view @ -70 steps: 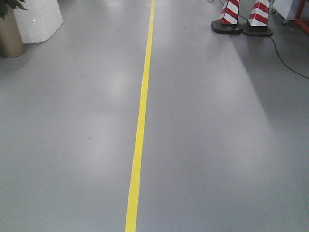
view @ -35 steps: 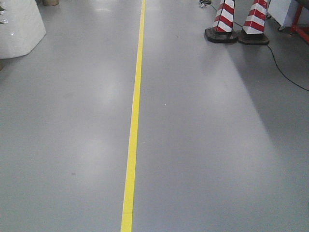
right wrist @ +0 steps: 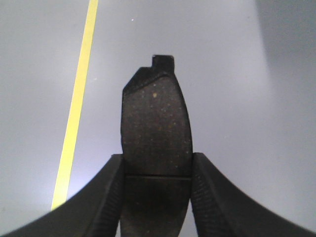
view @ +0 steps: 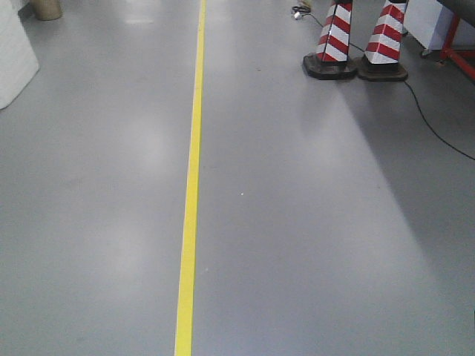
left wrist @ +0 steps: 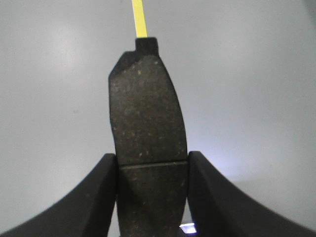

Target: Move and align brake pads A on conveyor

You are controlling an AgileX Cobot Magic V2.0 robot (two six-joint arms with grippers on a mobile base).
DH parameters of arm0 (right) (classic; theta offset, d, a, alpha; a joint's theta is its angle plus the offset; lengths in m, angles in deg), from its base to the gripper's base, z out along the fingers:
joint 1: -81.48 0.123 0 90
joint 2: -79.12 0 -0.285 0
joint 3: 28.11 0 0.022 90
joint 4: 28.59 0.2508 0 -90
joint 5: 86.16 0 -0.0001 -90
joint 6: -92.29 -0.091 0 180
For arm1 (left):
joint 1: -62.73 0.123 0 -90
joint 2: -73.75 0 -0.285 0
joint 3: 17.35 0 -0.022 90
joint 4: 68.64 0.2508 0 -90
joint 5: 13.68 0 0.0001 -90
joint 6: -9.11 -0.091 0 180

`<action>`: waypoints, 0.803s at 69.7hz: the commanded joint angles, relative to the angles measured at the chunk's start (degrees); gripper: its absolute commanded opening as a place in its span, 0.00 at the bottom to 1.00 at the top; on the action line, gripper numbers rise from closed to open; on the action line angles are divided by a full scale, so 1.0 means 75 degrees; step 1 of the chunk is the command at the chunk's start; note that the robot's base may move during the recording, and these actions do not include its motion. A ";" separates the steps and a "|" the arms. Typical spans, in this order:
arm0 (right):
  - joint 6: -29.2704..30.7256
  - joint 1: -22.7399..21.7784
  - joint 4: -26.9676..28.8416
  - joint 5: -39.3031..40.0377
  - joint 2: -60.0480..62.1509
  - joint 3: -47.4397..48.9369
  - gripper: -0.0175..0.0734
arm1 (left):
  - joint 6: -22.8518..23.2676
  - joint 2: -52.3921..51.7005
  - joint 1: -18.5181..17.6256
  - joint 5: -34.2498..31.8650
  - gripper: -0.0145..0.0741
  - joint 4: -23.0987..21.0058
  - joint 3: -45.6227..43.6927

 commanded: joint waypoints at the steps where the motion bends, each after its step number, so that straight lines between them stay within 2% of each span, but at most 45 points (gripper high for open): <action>1: 0.0045 -0.0022 -0.0042 0.0523 0.0015 0.0222 0.20 | 0.0061 -0.0004 -0.0012 -0.0539 0.16 -0.0104 -0.0199; 56: 0.0045 -0.0022 -0.0042 0.0530 0.0015 0.0222 0.20 | 0.0061 -0.0004 -0.0012 -0.0539 0.16 -0.0104 -0.0199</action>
